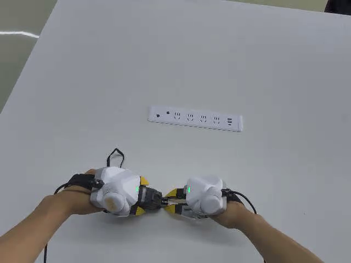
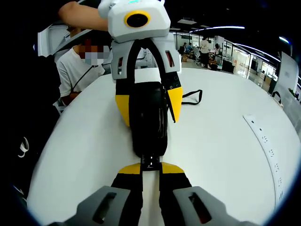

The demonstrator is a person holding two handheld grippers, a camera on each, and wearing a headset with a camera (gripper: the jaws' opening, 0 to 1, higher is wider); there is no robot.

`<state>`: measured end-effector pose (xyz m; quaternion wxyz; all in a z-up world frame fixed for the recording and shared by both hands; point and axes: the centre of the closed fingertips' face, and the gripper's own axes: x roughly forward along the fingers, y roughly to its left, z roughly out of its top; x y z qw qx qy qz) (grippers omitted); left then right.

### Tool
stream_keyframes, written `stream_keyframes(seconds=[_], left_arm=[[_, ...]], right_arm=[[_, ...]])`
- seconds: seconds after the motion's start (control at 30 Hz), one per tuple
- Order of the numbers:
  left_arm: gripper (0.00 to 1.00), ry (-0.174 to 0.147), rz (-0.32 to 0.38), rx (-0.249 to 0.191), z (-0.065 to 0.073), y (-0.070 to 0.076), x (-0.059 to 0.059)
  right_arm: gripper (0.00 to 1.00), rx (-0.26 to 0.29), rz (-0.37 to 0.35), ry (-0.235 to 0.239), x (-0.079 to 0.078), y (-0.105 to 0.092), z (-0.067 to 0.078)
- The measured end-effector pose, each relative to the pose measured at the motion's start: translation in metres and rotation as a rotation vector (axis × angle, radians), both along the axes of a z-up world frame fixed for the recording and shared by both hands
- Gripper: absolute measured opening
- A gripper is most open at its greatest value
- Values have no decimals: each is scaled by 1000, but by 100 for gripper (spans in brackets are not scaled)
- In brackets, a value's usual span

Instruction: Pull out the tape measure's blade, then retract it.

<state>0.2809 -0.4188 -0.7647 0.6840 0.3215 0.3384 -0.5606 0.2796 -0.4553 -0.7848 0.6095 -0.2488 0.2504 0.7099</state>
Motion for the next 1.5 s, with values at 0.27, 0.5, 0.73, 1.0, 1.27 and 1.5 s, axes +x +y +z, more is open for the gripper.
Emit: stream_keyframes(seconds=[0.27,0.5,0.73,1.0,1.27,1.5], left_arm=[[34,1,6,0,0,1,0],[34,-2,8,2,0,1,0],[34,-3,9,5,-1,1,0],[34,-4,13,10,0,1,0],[34,-4,15,16,-1,2,0],[34,-5,18,22,1,1,0]], right_arm=[[10,-4,0,2,1,-5,1],[10,-9,2,0,2,-12,1],[10,-12,2,2,3,-19,2],[10,-14,-2,5,5,-28,4],[10,-13,-10,12,6,-38,6],[9,-8,-12,6,7,-48,8]])
